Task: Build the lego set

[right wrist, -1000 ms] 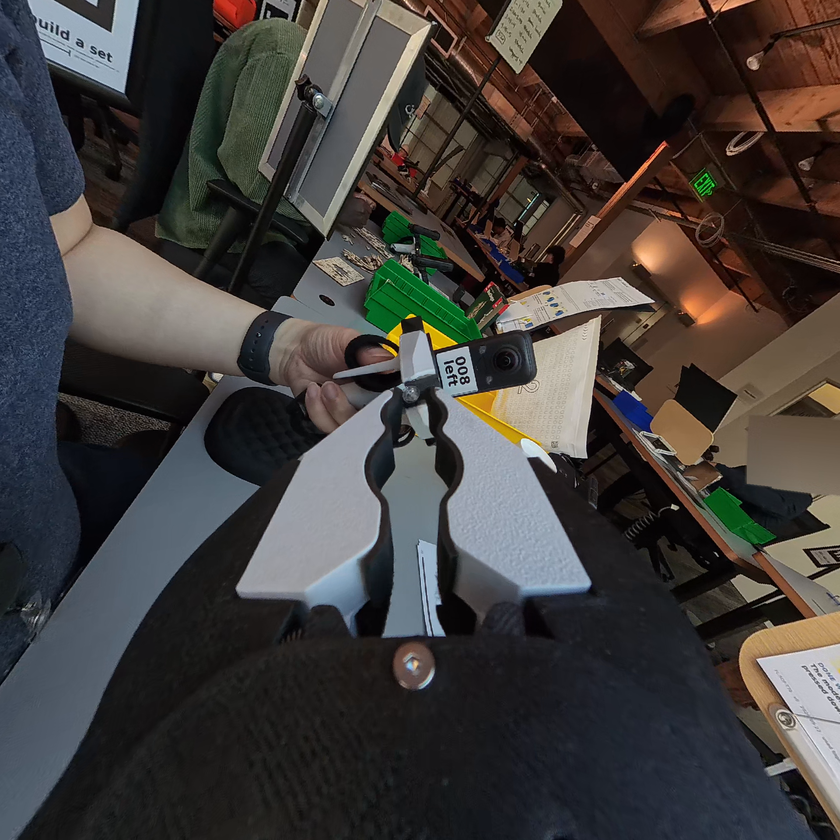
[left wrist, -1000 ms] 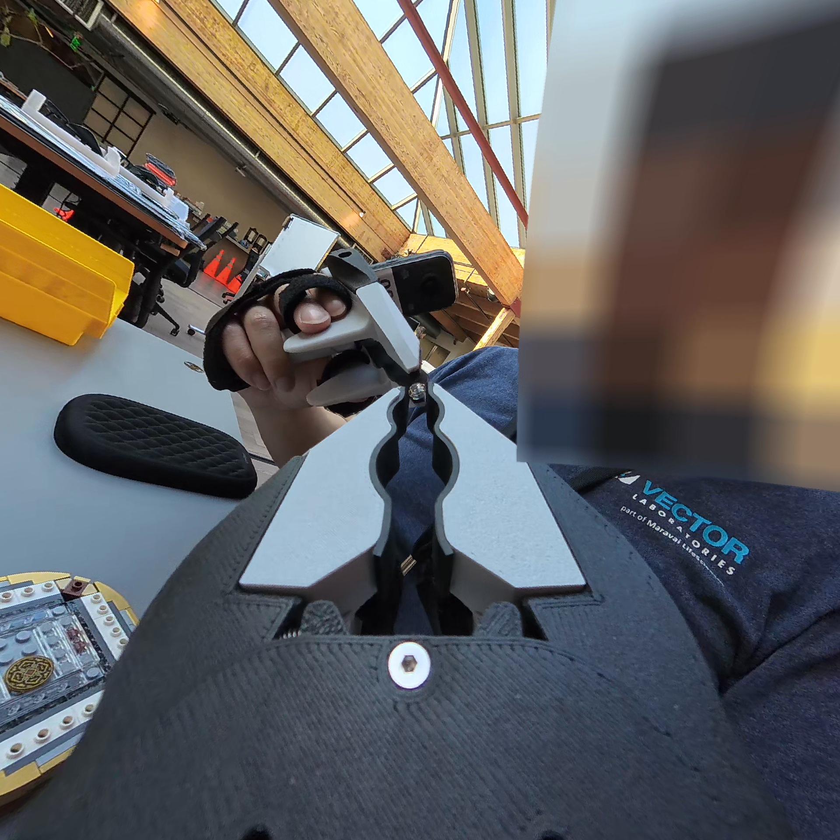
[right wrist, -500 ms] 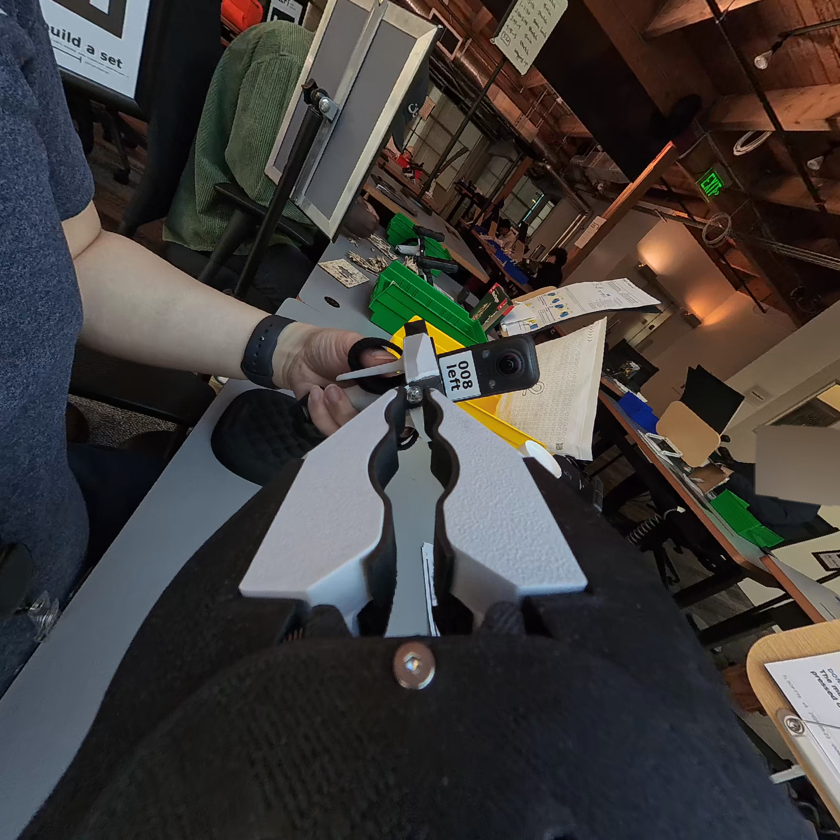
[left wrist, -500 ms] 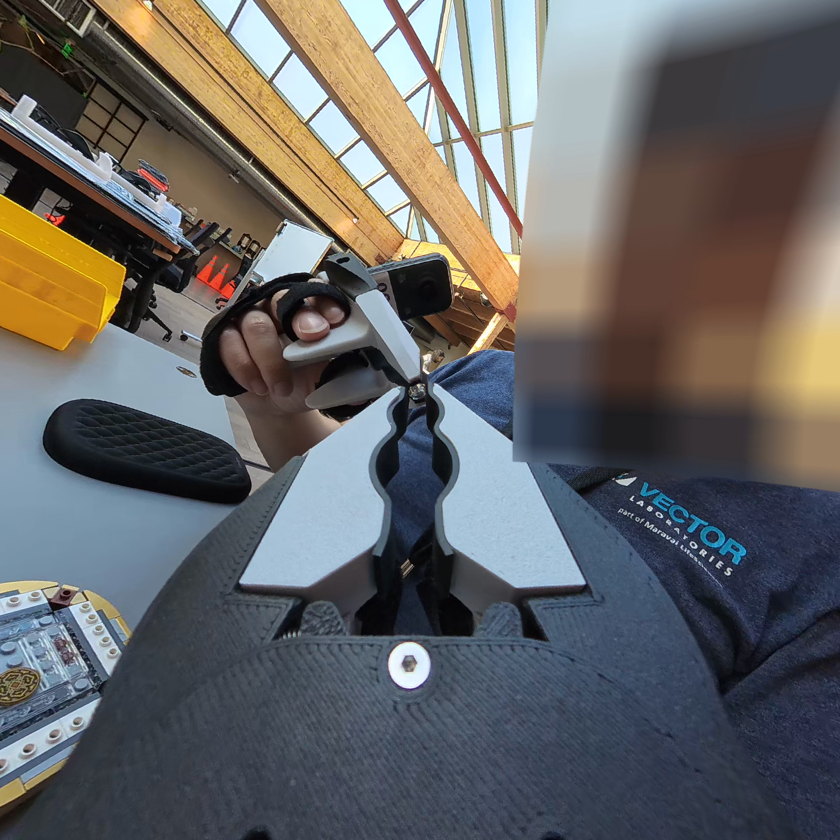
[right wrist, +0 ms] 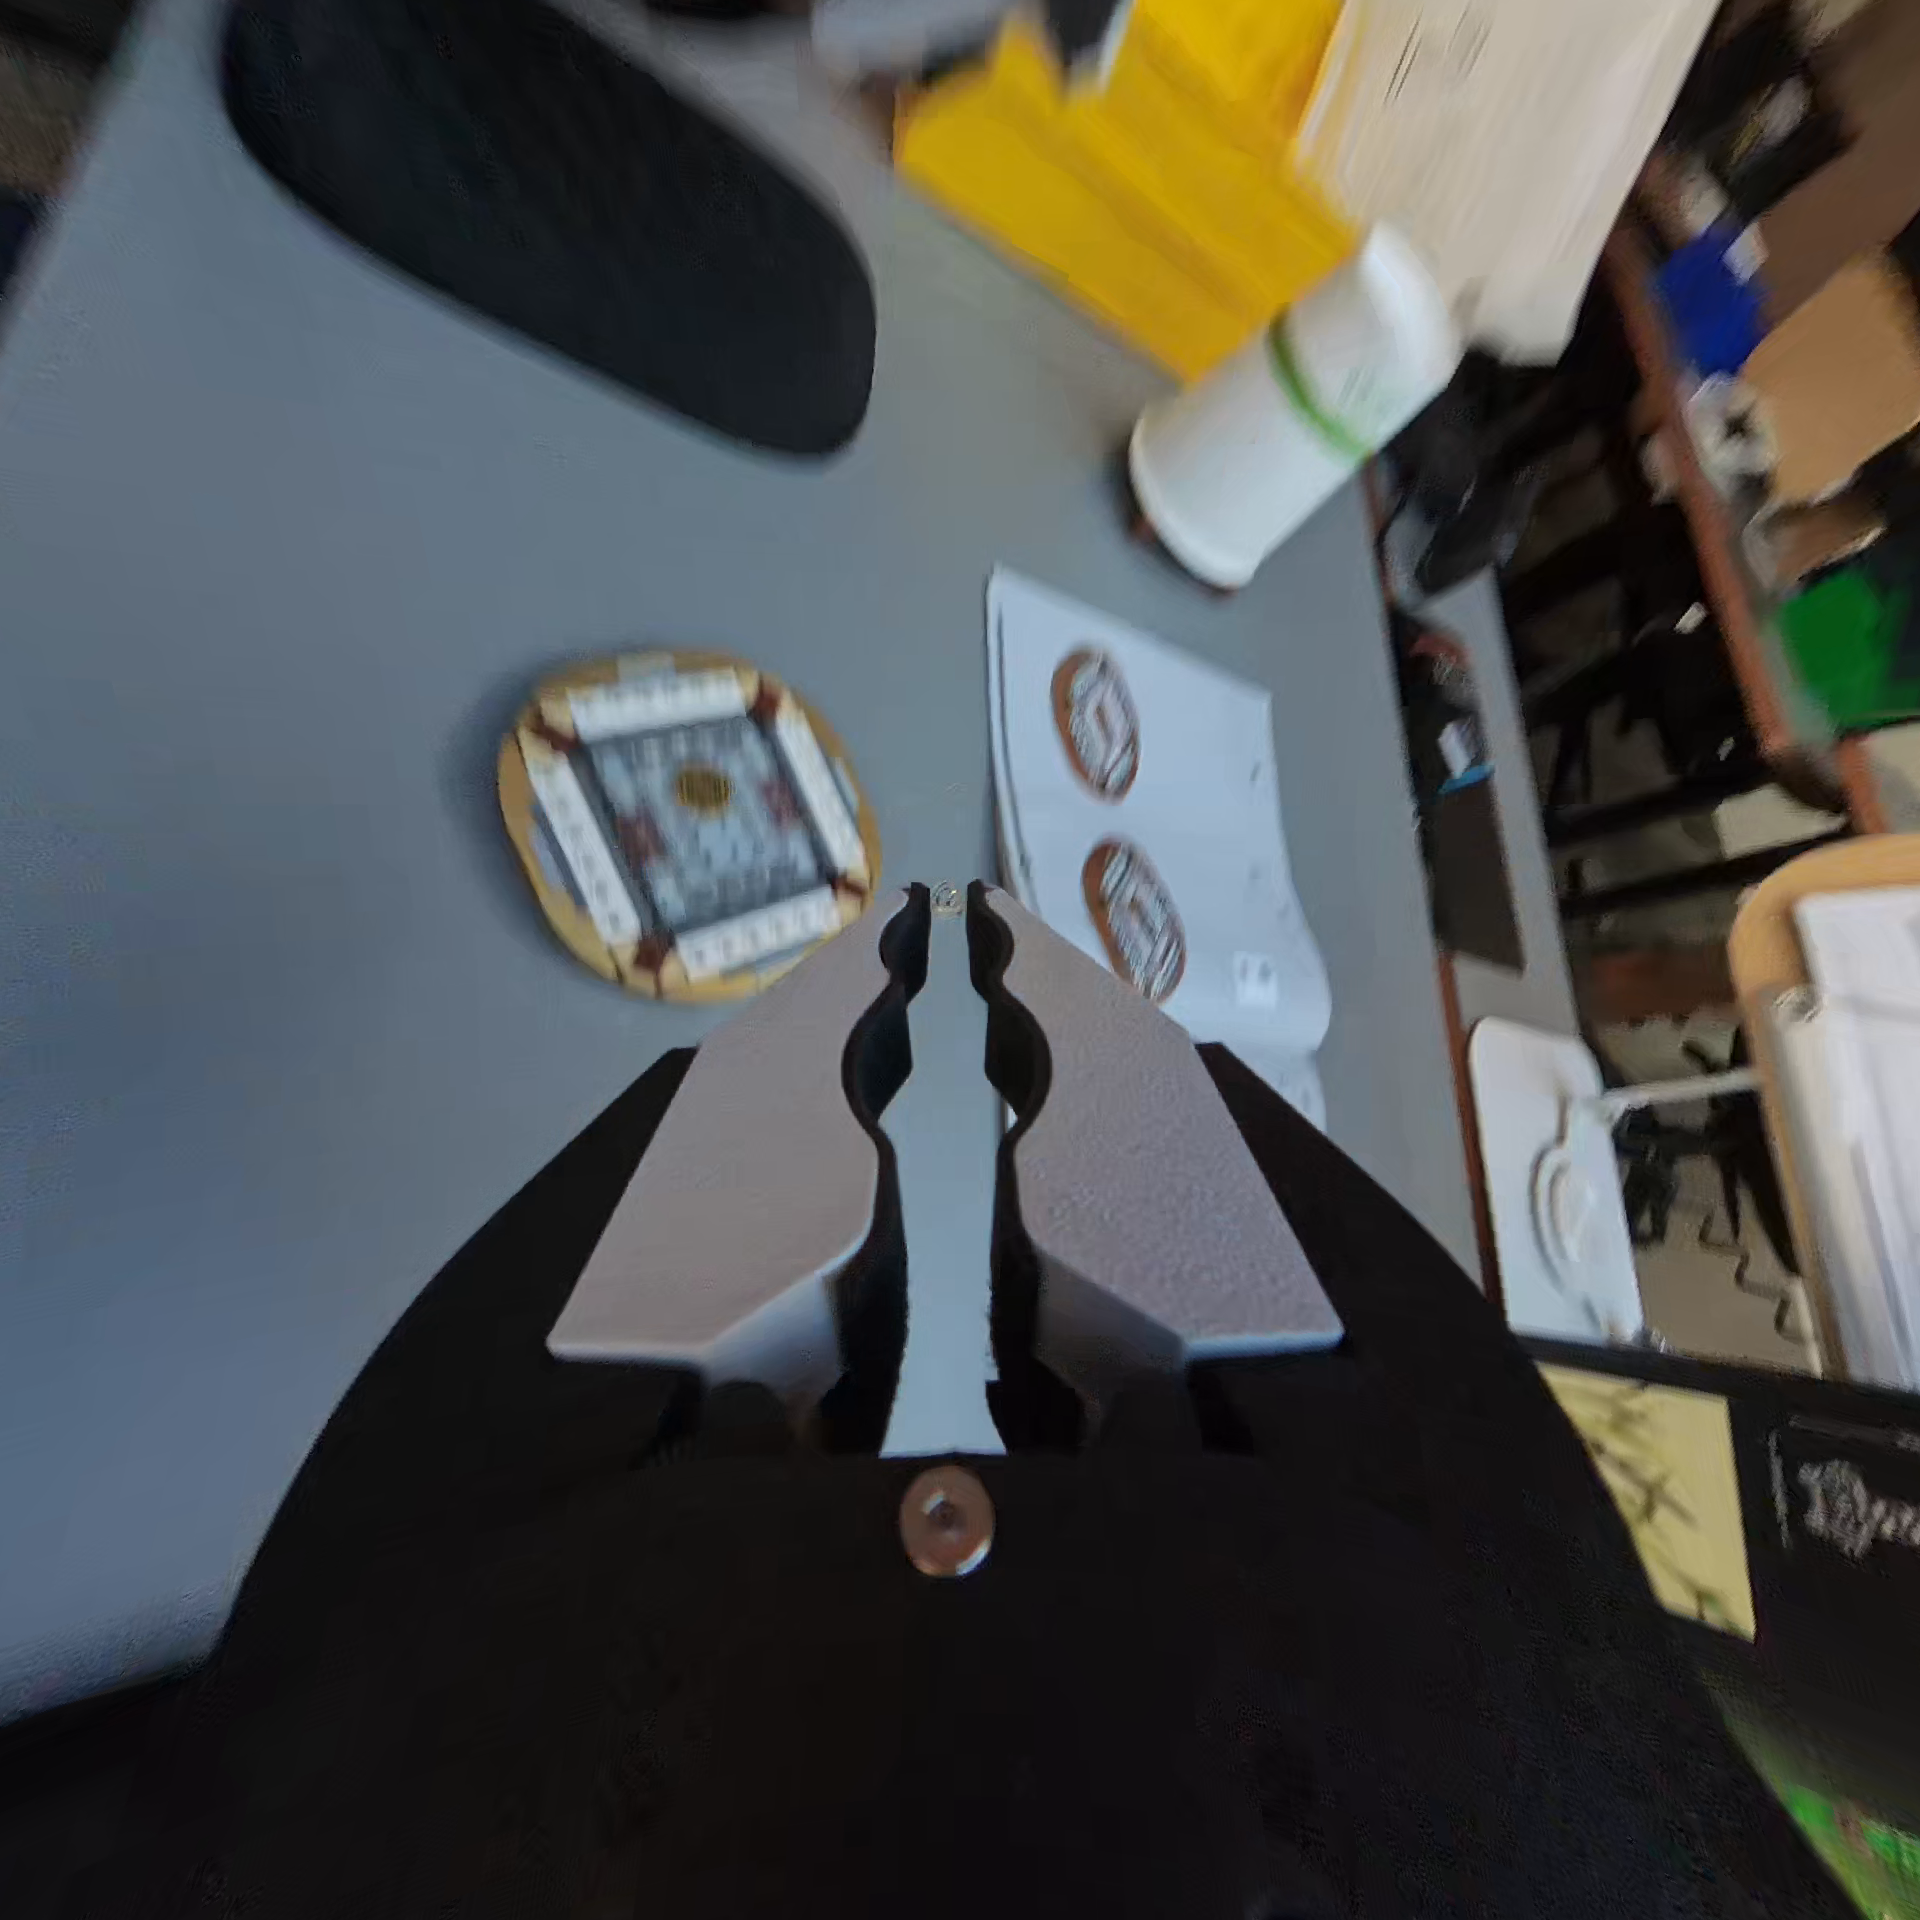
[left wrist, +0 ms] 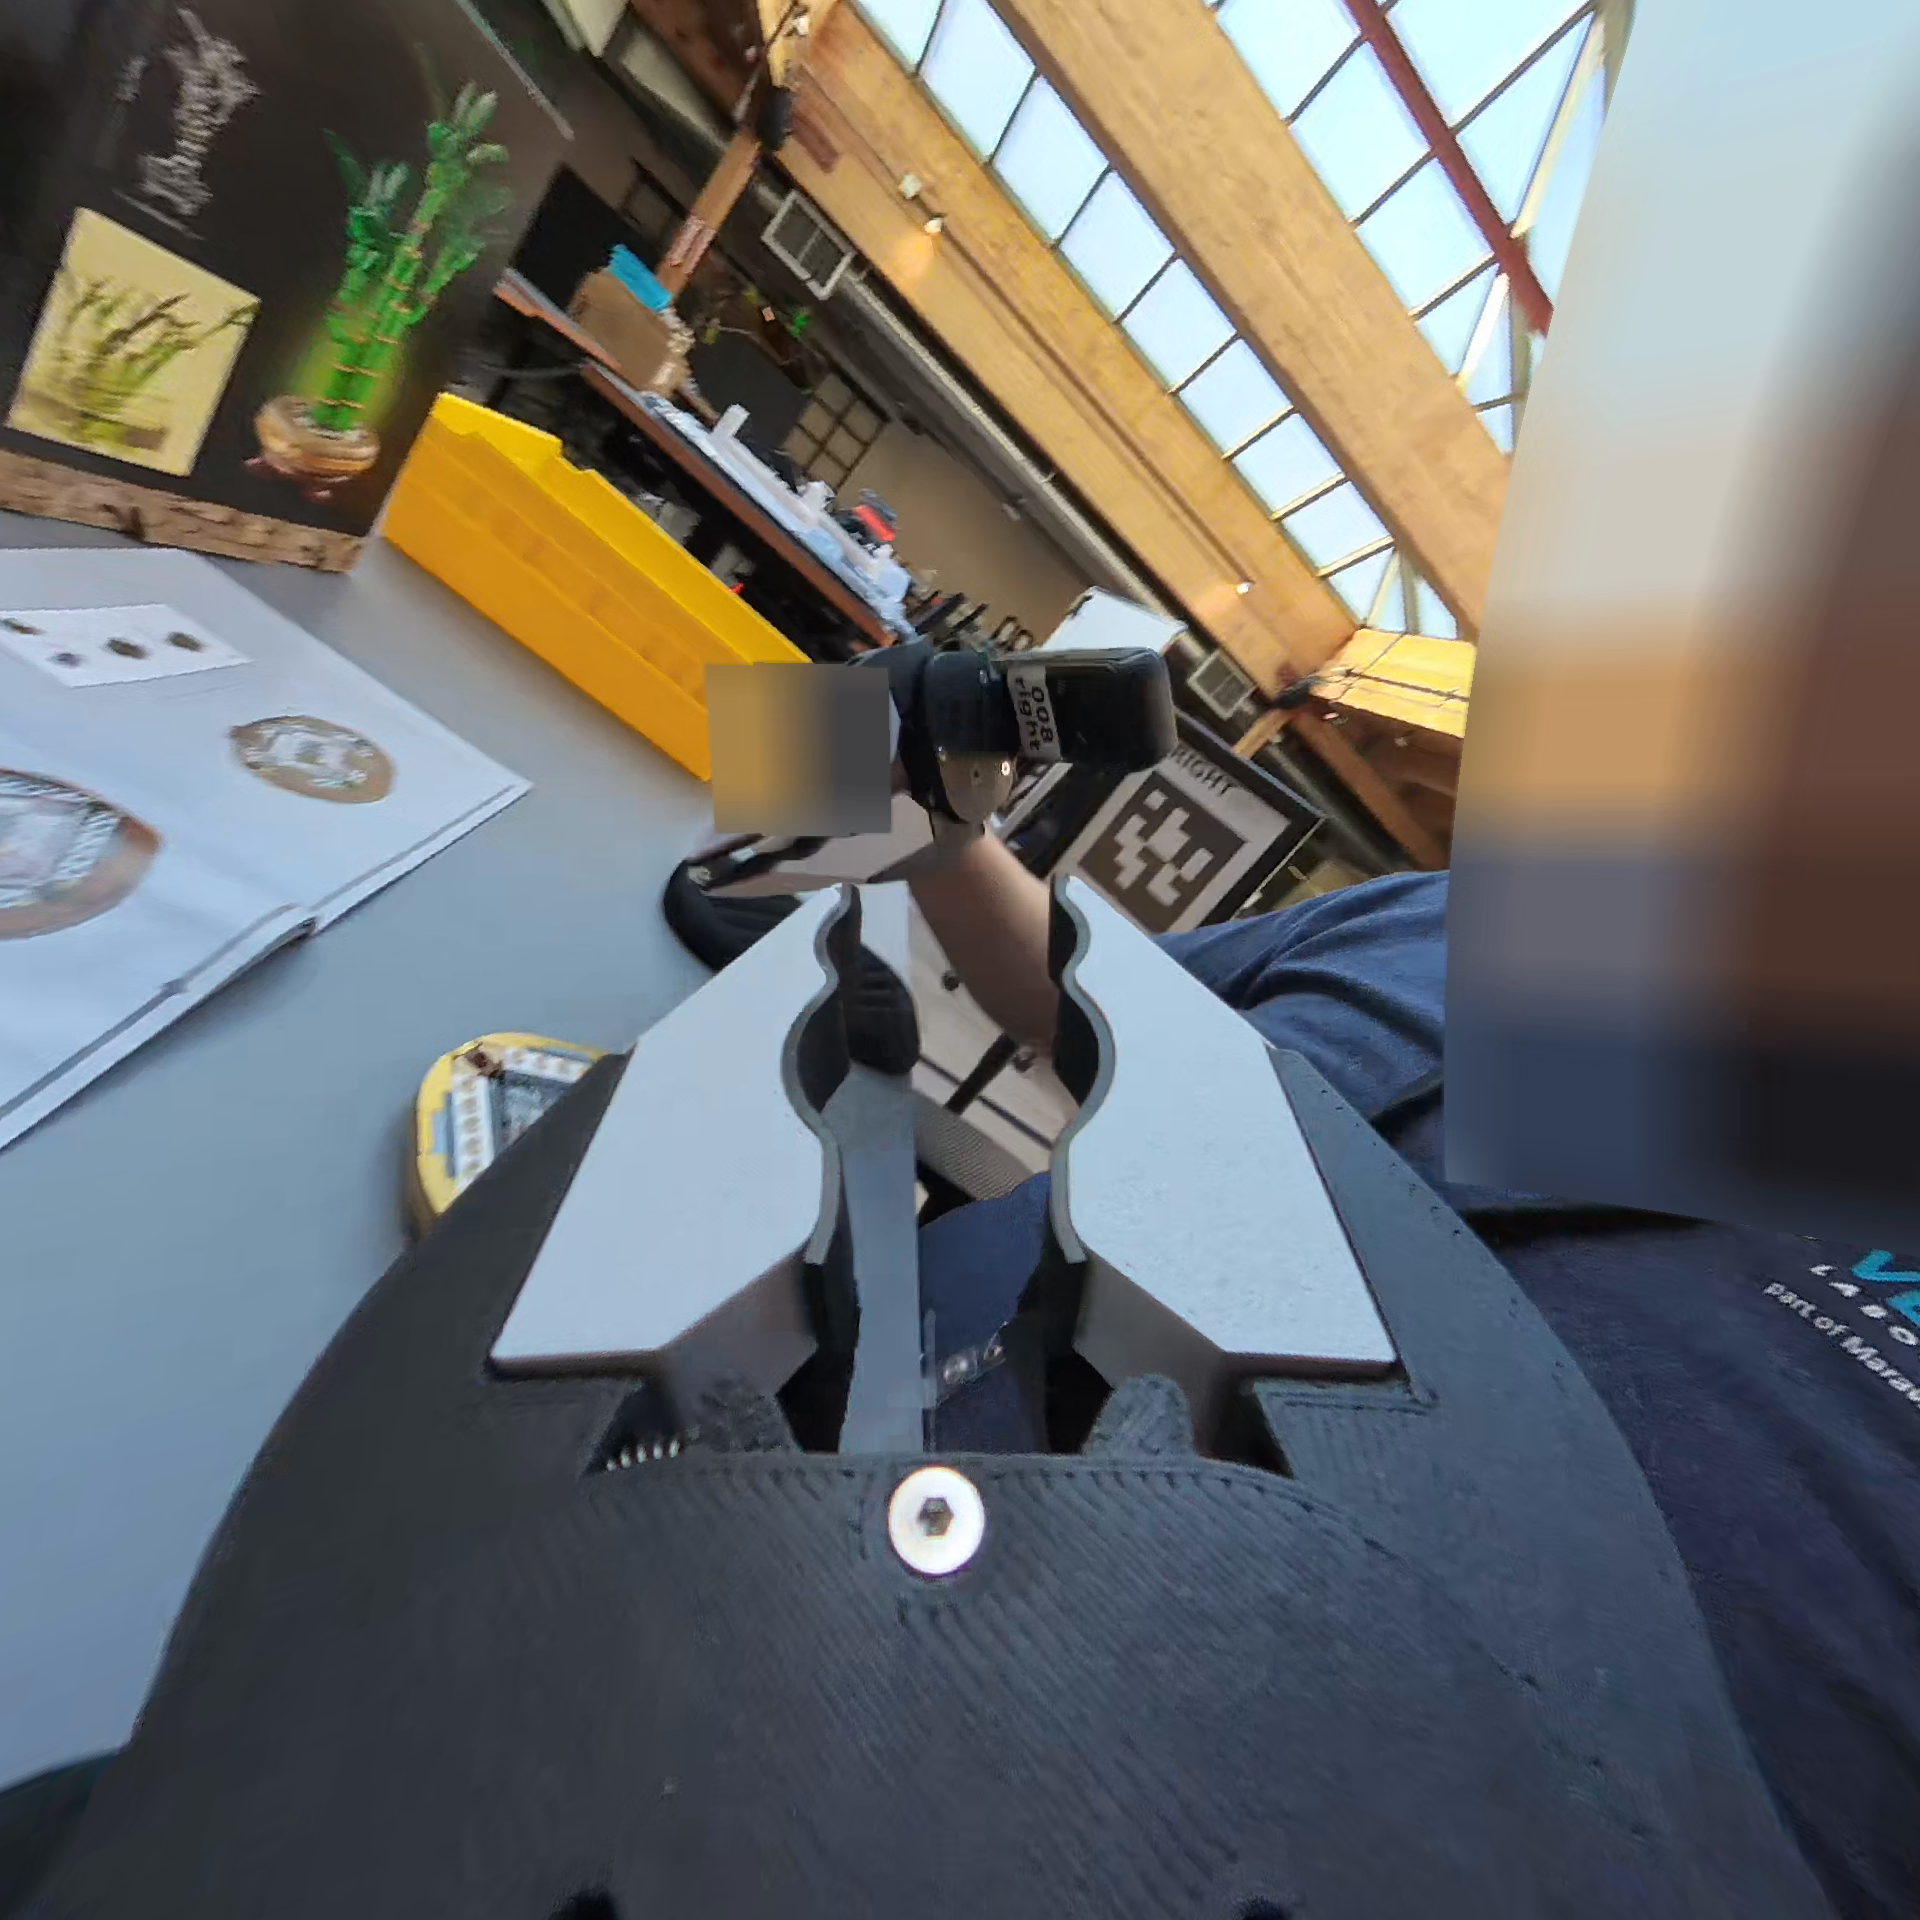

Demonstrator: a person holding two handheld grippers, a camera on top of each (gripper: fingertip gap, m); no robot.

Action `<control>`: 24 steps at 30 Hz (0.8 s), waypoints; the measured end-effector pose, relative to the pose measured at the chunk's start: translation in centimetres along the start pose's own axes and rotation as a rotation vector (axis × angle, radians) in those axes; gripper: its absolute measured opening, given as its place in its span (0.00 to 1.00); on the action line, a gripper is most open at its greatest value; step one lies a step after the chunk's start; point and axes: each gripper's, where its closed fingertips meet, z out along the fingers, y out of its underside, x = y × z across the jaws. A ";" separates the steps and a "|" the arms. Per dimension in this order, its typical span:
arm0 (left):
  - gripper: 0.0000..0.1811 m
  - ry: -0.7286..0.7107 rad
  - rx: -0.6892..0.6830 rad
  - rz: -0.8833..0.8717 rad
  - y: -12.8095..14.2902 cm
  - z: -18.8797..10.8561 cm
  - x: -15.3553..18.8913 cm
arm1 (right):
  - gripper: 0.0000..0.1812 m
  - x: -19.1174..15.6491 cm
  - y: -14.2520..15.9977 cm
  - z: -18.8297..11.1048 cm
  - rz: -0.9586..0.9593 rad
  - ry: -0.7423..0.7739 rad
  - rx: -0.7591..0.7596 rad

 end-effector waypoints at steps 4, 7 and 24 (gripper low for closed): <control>0.19 -0.089 -0.008 0.010 0.3 -1.5 -0.5 | 0.03 -0.9 8.1 0.2 -0.077 -0.102 -0.287; 0.19 -0.080 0.019 0.005 -0.1 -2.1 0.1 | 0.04 -1.8 10.3 0.2 -0.161 -0.184 -0.395; 0.19 -0.176 -0.014 0.024 1.0 -3.4 0.0 | 0.04 -2.6 13.0 1.8 -0.061 -0.365 -0.429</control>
